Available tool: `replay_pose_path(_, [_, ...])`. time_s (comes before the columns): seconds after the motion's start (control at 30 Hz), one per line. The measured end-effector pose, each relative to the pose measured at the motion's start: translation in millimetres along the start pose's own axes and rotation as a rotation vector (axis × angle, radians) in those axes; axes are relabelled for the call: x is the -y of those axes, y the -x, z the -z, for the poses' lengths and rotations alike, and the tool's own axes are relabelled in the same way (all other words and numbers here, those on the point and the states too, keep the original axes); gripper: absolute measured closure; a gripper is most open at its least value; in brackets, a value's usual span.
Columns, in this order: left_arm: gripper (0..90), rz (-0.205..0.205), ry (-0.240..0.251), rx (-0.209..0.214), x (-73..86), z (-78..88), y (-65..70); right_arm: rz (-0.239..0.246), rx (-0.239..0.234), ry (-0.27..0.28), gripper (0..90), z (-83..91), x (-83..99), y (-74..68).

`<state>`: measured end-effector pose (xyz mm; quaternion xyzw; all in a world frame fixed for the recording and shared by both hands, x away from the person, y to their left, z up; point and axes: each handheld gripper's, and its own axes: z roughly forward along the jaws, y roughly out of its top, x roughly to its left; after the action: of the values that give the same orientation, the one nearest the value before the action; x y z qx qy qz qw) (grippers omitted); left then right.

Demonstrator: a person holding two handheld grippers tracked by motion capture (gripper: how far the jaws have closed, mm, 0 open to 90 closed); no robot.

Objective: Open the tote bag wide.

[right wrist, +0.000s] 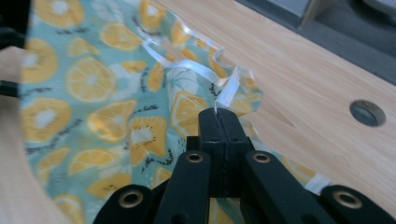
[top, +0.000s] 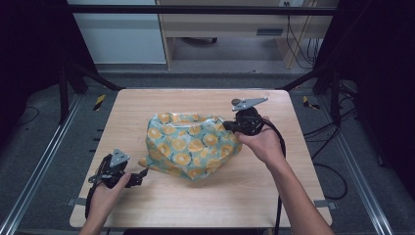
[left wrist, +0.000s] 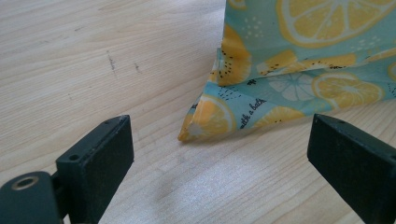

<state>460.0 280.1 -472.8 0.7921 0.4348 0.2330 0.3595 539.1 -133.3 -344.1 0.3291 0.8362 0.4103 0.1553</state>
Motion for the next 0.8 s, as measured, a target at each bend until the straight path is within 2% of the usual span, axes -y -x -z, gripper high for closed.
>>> replay_pose_path(0.07, [6.7, -0.001, 0.003, 0.002, -0.3, 0.2, 0.4, 0.014, -0.009, 0.013, 90.0, 3.7, -0.2, -4.0])
replay_pose_path(0.1, [6.8, -0.003, 0.014, 0.004, -1.3, 1.9, 1.1, 0.035, -0.024, 0.033, 90.0, 11.4, -0.5, -11.4])
replay_pose_path(0.27, [7.0, -0.008, 0.075, 0.013, -7.3, 12.6, 4.4, 0.077, -0.058, 0.092, 90.0, 27.2, 2.7, -28.9])
replay_pose_path(0.3, [7.2, -0.008, 0.075, 0.013, -7.3, 12.6, 4.4, 0.083, -0.06, 0.096, 90.0, 29.5, 3.6, -32.1])
replay_pose_path(0.33, [7.2, -0.023, 0.101, 0.023, -11.1, 18.6, 5.1, 0.088, -0.063, 0.102, 90.0, 31.3, 4.7, -34.9])
replay_pose_path(0.43, [7.8, -0.015, 0.125, 0.023, -15.5, 25.5, 4.7, 0.094, -0.072, 0.113, 90.0, 33.8, 6.8, -39.0])
replay_pose_path(0.47, [7.9, -0.002, 0.147, 0.049, -21.3, 32.1, 3.2, 0.101, -0.083, 0.119, 90.0, 34.8, 9.1, -42.6])
replay_pose_path(0.53, [8.4, 0.029, 0.173, 0.063, -28.9, 37.0, 1.4, 0.11, -0.088, 0.118, 90.0, 34.6, 11.9, -45.5])
replay_pose_path(0.57, [9.2, 0.029, 0.173, 0.063, -28.9, 37.0, 1.4, 0.11, -0.088, 0.118, 90.0, 34.6, 11.9, -45.5])
replay_pose_path(0.63, [9.7, 0.013, 0.192, 0.058, -43.1, 43.1, 0.9, 0.115, -0.094, 0.118, 90.0, 33.7, 15.6, -47.8])
replay_pose_path(0.7, [10.5, 0.01, 0.196, 0.053, -47.2, 44.3, 0.9, 0.119, -0.098, 0.12, 90.0, 33.7, 16.5, -48.2])
replay_pose_path(0.73, [11.3, -0.005, 0.201, 0.053, -59.6, 47.8, 0.2, 0.12, -0.1, 0.122, 90.0, 34.0, 17.9, -49.7])
replay_pose_path(0.77, [11.7, -0.005, 0.201, 0.053, -59.6, 47.8, 0.2, 0.12, -0.1, 0.122, 90.0, 34.0, 17.9, -49.7])
replay_pose_path(0.8, [12.4, -0.012, 0.213, 0.06, -74.6, 52.1, -0.9, 0.125, -0.107, 0.13, 90.0, 33.8, 18.8, -51.2])
